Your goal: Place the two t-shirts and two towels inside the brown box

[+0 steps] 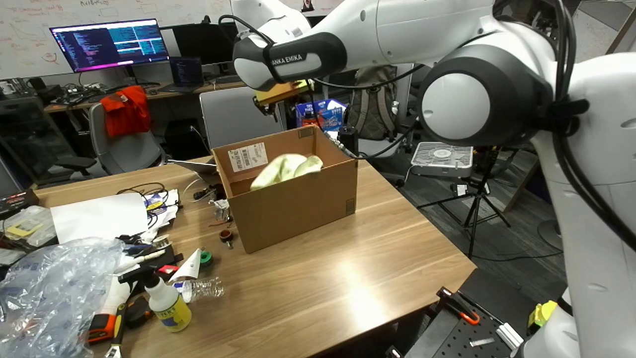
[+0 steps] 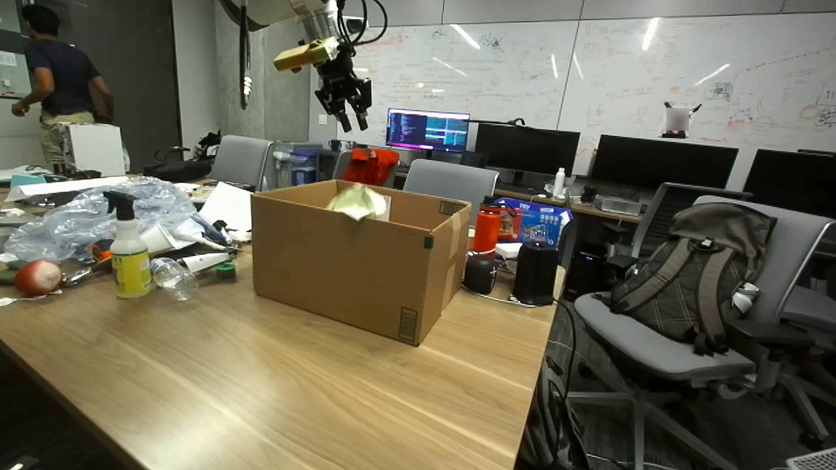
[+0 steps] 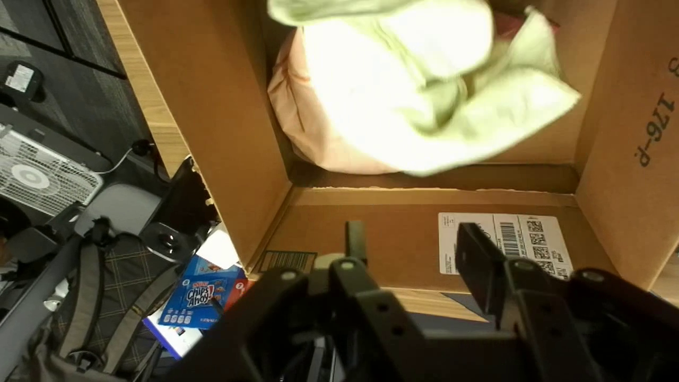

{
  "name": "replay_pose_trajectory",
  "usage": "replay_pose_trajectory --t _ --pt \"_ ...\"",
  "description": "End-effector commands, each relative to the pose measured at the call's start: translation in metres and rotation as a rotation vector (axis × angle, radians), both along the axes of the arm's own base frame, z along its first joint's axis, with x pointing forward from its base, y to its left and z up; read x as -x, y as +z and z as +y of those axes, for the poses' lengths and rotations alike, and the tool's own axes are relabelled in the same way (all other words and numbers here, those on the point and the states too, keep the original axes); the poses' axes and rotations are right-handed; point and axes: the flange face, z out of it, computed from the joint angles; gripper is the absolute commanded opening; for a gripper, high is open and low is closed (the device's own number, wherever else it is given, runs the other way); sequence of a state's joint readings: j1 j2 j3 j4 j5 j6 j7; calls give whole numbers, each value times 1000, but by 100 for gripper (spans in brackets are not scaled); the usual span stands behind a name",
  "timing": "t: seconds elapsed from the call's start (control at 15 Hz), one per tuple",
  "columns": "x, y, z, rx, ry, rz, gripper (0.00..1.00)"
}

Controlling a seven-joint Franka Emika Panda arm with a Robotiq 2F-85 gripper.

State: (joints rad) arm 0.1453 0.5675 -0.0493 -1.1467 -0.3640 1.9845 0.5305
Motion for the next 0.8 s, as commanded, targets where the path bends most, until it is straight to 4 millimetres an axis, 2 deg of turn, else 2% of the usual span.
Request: replay_pose_trajectory --t 0.0,0.13,0.2,0.73 --pt "-2 10 1 1 22 19 81" --pt "3 9 1 0 27 38 97" --pt "5 9 1 1 29 48 100" --pt "35 10 14 -17 52 119 100"
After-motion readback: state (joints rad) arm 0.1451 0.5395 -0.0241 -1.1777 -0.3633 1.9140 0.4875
